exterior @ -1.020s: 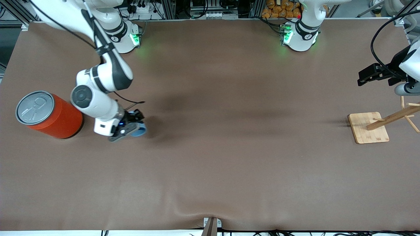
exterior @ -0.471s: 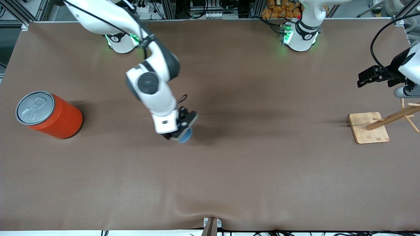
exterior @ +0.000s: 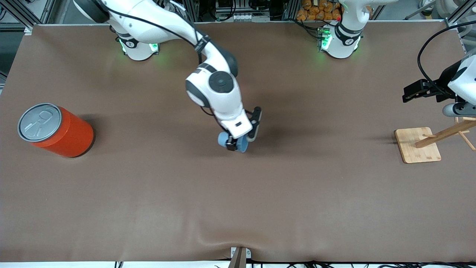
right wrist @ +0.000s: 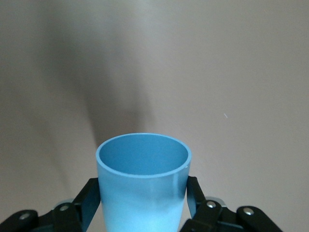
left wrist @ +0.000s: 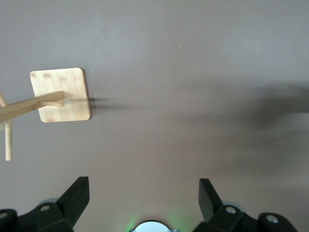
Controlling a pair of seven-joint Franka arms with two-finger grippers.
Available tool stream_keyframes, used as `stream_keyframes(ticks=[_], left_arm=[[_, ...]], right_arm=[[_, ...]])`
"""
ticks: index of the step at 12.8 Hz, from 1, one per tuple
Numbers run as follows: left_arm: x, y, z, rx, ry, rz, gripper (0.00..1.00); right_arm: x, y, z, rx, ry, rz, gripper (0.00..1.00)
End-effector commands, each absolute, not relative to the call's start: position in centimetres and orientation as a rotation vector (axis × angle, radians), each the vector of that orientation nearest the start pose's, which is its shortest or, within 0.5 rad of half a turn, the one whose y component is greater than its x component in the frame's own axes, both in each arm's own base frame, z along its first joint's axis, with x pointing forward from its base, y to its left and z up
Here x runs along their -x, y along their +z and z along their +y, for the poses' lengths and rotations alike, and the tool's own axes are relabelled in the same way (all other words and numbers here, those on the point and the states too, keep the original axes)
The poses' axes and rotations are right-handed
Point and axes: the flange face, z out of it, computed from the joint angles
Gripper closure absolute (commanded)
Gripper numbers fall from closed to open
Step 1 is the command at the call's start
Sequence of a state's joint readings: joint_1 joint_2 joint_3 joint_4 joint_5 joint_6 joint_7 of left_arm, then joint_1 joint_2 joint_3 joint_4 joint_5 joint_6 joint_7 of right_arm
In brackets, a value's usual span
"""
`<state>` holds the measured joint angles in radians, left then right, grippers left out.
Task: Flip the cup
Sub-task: 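Lift the blue cup with the right gripper toward the table middle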
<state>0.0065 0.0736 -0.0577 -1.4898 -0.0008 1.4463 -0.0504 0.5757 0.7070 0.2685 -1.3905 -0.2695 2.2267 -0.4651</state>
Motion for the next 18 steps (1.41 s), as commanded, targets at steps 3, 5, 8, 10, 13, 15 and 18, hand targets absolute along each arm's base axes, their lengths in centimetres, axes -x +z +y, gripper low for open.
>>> stream_keyframes(ticks=[3, 5, 8, 10, 13, 15, 18], left_arm=[[-56.5, 61.3, -2.6, 3.166, 0.18, -0.023, 0.0], [-56.6, 61.2, -2.1, 3.168, 0.182, -0.035, 0.0], [-57.0, 60.5, -1.0, 3.189, 0.206, -0.073, 0.0], [-57.1, 60.3, 0.5, 3.202, 0.211, -0.116, 0.0], [-57.4, 59.6, 1.6, 3.24, 0.232, -0.152, 0.0], [-57.4, 59.6, 1.6, 3.245, 0.232, -0.147, 0.0], [-57.4, 59.6, 1.6, 3.246, 0.235, -0.152, 0.0]], right_arm=[[-50.9, 27.3, 55.8, 2.354, -0.242, -2.165, 1.0], [-50.4, 25.1, 57.1, 2.333, -0.249, -2.172, 1.0], [-49.0, 23.5, 59.2, 2.356, -0.258, -2.181, 1.0], [-48.7, 23.2, 59.4, 2.355, -0.253, -2.181, 1.0], [-47.9, 23.1, 60.1, 2.343, -0.253, -2.201, 0.99], [-47.8, 22.9, 60.1, 2.357, -0.25, -2.194, 0.63], [-47.8, 22.8, 60.0, 2.393, -0.247, -2.151, 0.0]])
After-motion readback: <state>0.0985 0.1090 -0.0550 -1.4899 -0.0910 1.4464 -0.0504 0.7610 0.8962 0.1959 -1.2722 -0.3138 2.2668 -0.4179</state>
